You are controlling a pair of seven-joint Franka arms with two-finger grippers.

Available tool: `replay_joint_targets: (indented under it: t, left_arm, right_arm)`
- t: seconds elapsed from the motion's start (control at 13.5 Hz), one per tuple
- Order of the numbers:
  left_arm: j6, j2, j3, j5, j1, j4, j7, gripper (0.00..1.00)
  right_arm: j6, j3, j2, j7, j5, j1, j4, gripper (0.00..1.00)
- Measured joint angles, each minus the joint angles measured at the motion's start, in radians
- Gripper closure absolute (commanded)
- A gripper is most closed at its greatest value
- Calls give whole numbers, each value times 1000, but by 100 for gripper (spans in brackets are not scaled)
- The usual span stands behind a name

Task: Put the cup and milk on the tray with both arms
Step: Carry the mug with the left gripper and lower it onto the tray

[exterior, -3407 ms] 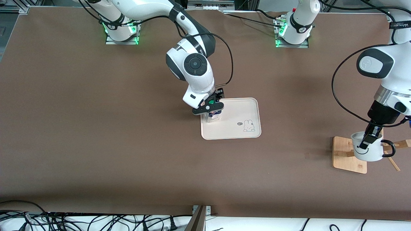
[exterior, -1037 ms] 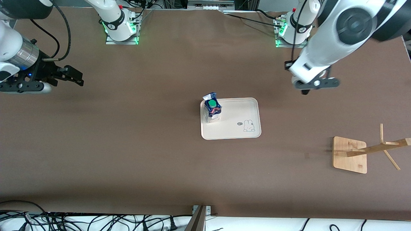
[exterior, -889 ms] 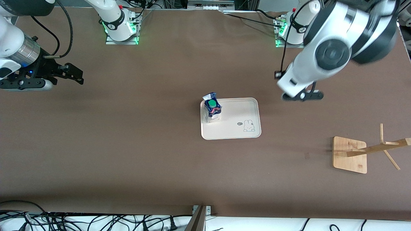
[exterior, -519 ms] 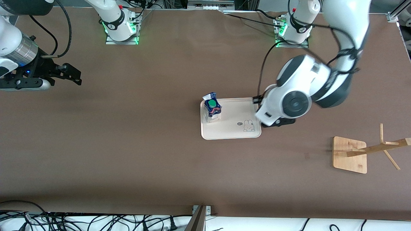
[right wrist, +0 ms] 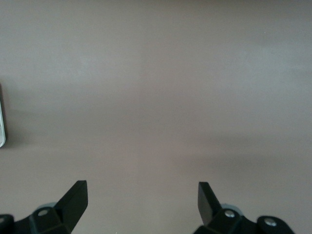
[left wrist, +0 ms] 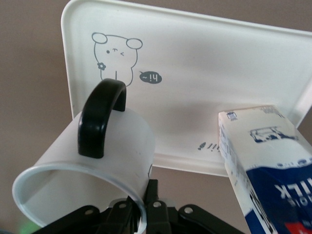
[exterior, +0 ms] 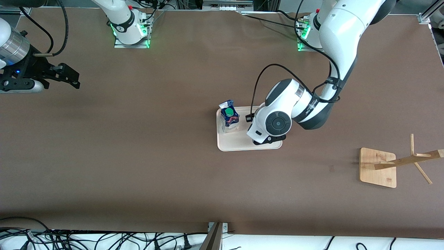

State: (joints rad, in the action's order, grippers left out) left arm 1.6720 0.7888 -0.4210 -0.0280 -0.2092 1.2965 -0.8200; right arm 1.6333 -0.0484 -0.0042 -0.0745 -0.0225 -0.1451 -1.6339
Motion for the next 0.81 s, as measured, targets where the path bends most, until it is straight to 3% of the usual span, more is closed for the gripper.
replay_joint_targets:
  t: [0.67, 0.74, 0.81]
  left_arm:
    - [89, 83, 5, 0, 5, -1, -31, 100]
    - [93, 87, 6, -1, 5, -1, -32, 61]
    - [95, 90, 6, -1, 5, -1, -32, 1]
  right_arm:
    - [0, 1, 12, 0, 0, 0, 8, 0]
    - [0, 1, 12, 0, 0, 0, 8, 0]
    - [0, 1, 12, 0, 0, 0, 8, 0]
